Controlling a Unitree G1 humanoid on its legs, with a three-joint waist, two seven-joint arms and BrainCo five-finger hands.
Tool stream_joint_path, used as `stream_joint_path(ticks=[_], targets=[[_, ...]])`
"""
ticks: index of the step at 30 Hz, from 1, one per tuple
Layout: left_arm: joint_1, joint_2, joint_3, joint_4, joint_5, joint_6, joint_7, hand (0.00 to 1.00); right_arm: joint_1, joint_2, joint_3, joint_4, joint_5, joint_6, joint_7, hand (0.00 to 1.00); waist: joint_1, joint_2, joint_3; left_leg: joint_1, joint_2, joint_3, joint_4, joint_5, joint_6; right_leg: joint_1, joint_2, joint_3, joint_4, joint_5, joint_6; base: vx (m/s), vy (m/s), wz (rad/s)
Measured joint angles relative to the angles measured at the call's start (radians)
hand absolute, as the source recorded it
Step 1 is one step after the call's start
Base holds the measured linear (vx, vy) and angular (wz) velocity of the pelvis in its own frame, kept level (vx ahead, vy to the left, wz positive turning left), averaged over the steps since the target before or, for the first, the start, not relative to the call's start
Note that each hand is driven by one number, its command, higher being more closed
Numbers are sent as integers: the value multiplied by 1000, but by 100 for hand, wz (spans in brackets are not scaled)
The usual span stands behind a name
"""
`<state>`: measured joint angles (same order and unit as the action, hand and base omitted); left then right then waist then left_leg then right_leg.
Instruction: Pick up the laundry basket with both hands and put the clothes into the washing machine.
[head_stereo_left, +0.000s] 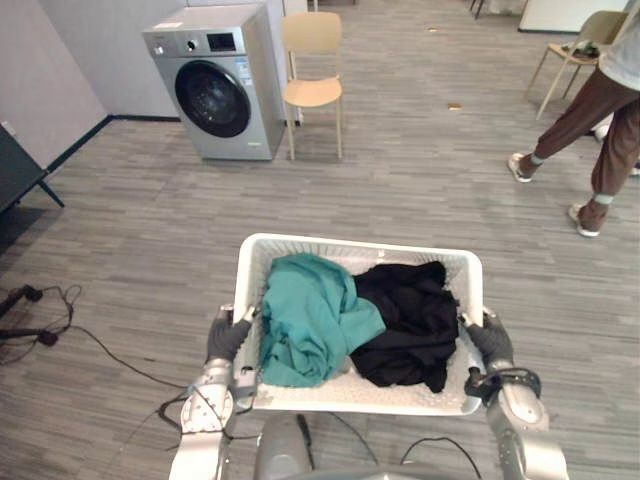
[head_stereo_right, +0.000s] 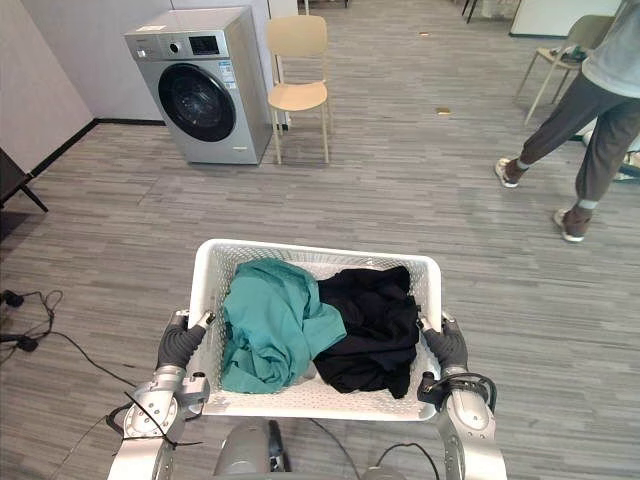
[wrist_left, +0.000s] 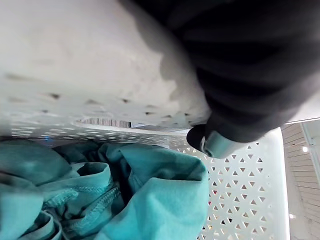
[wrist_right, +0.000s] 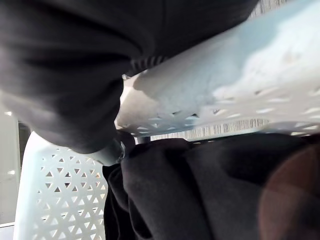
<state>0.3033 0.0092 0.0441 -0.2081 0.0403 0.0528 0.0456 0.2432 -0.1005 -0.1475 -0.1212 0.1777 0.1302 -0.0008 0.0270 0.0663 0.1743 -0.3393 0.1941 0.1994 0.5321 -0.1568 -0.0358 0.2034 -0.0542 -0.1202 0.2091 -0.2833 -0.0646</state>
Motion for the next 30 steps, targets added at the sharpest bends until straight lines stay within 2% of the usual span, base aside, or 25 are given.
stream_joint_path(ticks=[1,2,3,4,5,6,7,8,9,11,12,13,14,15,17,18,19,20,21,22,24,25,26,27,30], targets=[[0,-7,1,0,0,0,0,100,-3,-4,0,1,0,0,0,100,2,3,-2,5,-16,-13,-117,26,-32,17,-11,5,-11,-10,15,535,294,-22],[-3,-8,3,3,0,1,0,100,-15,-4,1,23,0,-4,3,100,16,-2,-2,25,-41,-15,-208,187,-36,58,-38,21,-33,-31,47,435,248,-13],[-14,0,9,11,1,3,0,100,-38,5,0,57,0,-5,2,100,15,-28,-4,36,-80,-1,-188,154,0,76,-68,39,-42,-36,58,643,370,2],[-29,-2,18,10,2,8,0,100,-61,0,0,68,0,-5,1,100,10,-29,-4,-12,-82,-5,-89,86,33,72,-78,48,-36,-2,100,537,326,16],[-32,-2,20,10,2,9,0,100,-67,1,0,69,0,-5,1,100,11,-28,-3,-31,-76,-4,-29,48,46,74,-87,58,-27,10,121,636,425,7],[-29,-4,31,10,1,10,0,100,-79,4,1,77,0,-5,3,100,21,-37,-4,-37,-76,1,56,-27,65,72,-100,77,32,21,141,517,383,-3],[-26,-3,37,10,1,10,0,100,-77,15,1,81,-2,-5,5,100,27,-54,-12,-13,-97,12,87,-89,74,43,-120,96,150,27,181,516,367,-7],[-25,1,37,10,1,10,0,100,-77,18,2,86,-3,-6,6,100,30,-67,-16,9,-113,26,88,-113,79,12,-142,111,244,37,217,618,371,-6],[-23,25,34,9,2,11,0,100,-80,39,1,109,-15,-9,7,100,35,-100,-15,93,-170,59,77,-169,103,-110,-195,171,580,138,339,517,272,-6],[-7,37,29,8,4,13,0,100,-78,56,2,136,-32,-13,7,100,22,-100,-15,173,-200,61,64,-213,129,-232,-206,165,879,162,334,488,203,3],[-2,40,29,8,8,16,1,100,-78,60,5,148,-34,-14,6,100,15,-97,-14,204,-205,61,48,-219,137,-266,-205,145,936,154,319,479,157,4],[4,42,28,8,12,22,1,100,-75,62,5,158,-43,-13,6,100,14,-88,-9,253,-211,61,14,-220,140,-311,-200,113,981,130,278,471,141,-8],[13,42,27,8,12,25,2,100,-73,63,6,161,-54,-13,6,100,13,-73,-5,316,-212,61,-38,-219,139,-370,-187,72,975,90,212,454,124,-12],[17,42,27,8,12,25,2,100,-69,63,7,161,-57,-14,6,100,12,-66,-7,341,-212,59,-59,-218,139,-395,-184,50,953,73,195,416,85,-7],[27,43,15,6,12,25,2,100,-48,61,4,152,-63,-18,4,100,-8,-53,-16,401,-200,46,-77,-218,138,-454,-165,-4,773,12,142,398,15,24],[29,43,7,6,12,25,3,100,-45,58,5,150,-63,-19,4,100,-13,-52,-17,413,-195,42,-74,-217,137,-459,-158,-10,709,-1,137,412,-34,32],[32,43,3,6,11,25,3,100,-32,53,4,144,-63,-20,4,100,-14,-58,-25,426,-194,37,-62,-215,130,-470,-128,-15,541,2,127,415,-41,16],[35,50,-3,5,11,24,5,100,-15,57,8,130,-63,-25,2,100,-9,-84,-45,423,-204,32,-28,-218,115,-455,-105,-11,306,139,96,513,-48,26],[28,34,-5,27,10,26,6,100,-8,48,9,131,-62,-29,0,100,-17,-54,-47,420,-191,10,7,-227,99,-429,-93,-17,304,143,112,536,22,21],[35,14,-27,32,12,32,3,100,4,27,1,134,-63,-27,-7,100,-8,-39,-54,368,-146,-10,115,-219,37,-360,-73,-23,206,159,106,444,30,6],[47,14,-34,30,10,19,4,100,-4,20,-1,135,-66,-28,-13,100,13,-41,-59,344,-141,-7,69,-231,47,-309,-73,-1,123,186,108,370,47,-32],[46,11,-33,24,10,15,7,100,-10,22,0,139,-66,-33,-15,100,16,-62,-57,309,-136,-14,0,-226,38,-290,-85,7,84,198,115,317,56,-27],[46,10,-33,21,10,13,8,100,-14,22,-1,140,-66,-36,-15,100,15,-59,-59,299,-126,-18,-53,-214,24,-279,-88,8,68,202,119,284,113,-20],[47,6,-33,21,10,9,8,100,-16,25,-2,146,-66,-39,-15,100,16,-44,-67,304,-105,-13,-166,-83,1,-258,-83,9,44,205,125,294,171,-32],[70,16,-26,22,10,8,10,100,4,45,1,155,-67,-42,-14,100,11,-59,-84,351,-125,-4,-183,-72,11,-201,-91,12,-22,237,152,244,181,-13]])
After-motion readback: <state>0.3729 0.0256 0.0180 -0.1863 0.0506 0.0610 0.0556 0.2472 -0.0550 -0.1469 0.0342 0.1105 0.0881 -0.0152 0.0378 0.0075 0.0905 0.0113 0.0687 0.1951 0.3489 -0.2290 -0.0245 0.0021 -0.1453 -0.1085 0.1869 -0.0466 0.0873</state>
